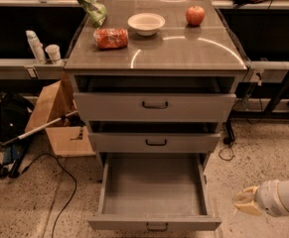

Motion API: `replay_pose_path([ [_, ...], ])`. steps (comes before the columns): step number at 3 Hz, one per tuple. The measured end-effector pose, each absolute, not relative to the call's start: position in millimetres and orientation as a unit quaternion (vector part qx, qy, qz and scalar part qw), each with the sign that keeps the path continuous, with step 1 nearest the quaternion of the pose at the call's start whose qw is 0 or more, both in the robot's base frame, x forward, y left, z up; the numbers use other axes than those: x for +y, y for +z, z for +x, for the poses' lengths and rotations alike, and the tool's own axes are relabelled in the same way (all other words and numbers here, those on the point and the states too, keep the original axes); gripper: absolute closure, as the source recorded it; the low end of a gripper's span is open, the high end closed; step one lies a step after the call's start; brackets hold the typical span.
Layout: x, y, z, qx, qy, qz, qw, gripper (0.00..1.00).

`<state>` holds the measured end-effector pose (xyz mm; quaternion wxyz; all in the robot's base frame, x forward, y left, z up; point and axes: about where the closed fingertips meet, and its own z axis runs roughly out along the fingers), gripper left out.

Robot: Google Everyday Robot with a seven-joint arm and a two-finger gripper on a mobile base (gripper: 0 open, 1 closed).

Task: Close bottom drawer

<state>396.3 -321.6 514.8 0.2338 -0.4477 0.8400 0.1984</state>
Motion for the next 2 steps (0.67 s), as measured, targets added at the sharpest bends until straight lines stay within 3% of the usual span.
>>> replay_pose_path([
  [2, -330.5, 454.6, 389.0, 0.846, 0.227, -0.428, 0.221, 1.00],
])
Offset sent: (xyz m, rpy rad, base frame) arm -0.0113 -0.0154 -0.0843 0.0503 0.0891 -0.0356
